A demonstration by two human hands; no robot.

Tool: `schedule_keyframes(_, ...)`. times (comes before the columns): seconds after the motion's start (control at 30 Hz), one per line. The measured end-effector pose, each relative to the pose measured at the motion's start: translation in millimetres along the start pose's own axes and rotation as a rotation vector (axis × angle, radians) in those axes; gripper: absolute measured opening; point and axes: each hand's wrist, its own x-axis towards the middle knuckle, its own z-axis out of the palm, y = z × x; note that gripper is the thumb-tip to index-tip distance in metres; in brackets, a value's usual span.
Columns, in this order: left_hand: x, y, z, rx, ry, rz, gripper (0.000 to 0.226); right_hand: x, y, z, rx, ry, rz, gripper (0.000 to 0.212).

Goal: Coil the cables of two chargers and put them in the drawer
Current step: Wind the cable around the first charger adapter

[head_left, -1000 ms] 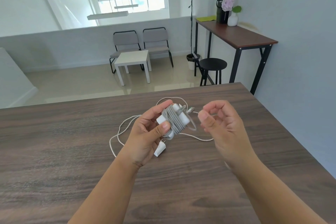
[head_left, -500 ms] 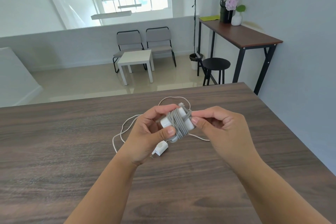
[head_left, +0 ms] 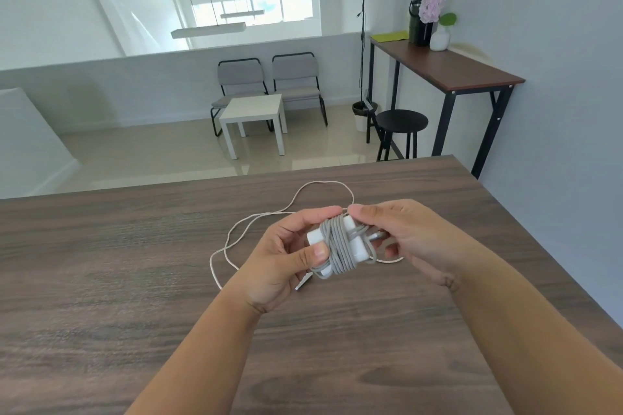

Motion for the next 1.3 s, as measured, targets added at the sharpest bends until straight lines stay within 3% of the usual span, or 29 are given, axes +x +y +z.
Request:
schedule_keyframes(0.13, -2, -1, -1, 0.01, -0.007, -0.002, 0.049, 4, -5, -3, 0.106, 0.054, -0.068, 0.021)
schedule_keyframes(0.3, -1, -3, 0, 0.03, -0.062, -0.013, 0.051, 11, -11, 2, 0.188, 0.115, -0.225, 0.013)
schedule_keyframes(0.4, -1, 0, 0, 0.009, -0.053, -0.031, 0.052, 15, -10, 8, 0.247, 0.176, -0.214, 0.005)
schedule_keyframes(0.57, -2, 2, -4, -0.019, -0.037, -0.042, 0.052, 25, 0, 16, 0.431, 0.205, -0.05, 0.008)
schedule_keyframes(0.67, -3, -3, -8, -0.03, 0.014, -0.042, 0.056, 29, 9, 17, 0.476, 0.18, 0.031, 0.025)
schedule_keyframes(0.8, -1, -6, -10, -0.074, 0.103, -0.031, 0.062, 26, 14, 10, 0.197, 0.207, 0.132, 0.036)
schedule_keyframes(0.9, 2, -5, -13, -0.092, 0.151, -0.03, 0.064, 20, 13, 5, 0.017, 0.342, -0.087, 0.023)
schedule_keyframes(1.0, 6, -5, -15, -0.098, 0.145, -0.033, 0.062, 15, 12, 1, -0.03, 0.22, -0.289, 0.035)
schedule_keyframes(1.13, 11, -5, -11, -0.13, 0.152, -0.03, 0.059, 14, 17, 5, -0.034, 0.091, -0.391, 0.043)
schedule_keyframes(1.3, 14, -8, -13, -0.115, 0.208, 0.0, 0.062, 13, 21, 8, 0.068, 0.101, -0.417, 0.047)
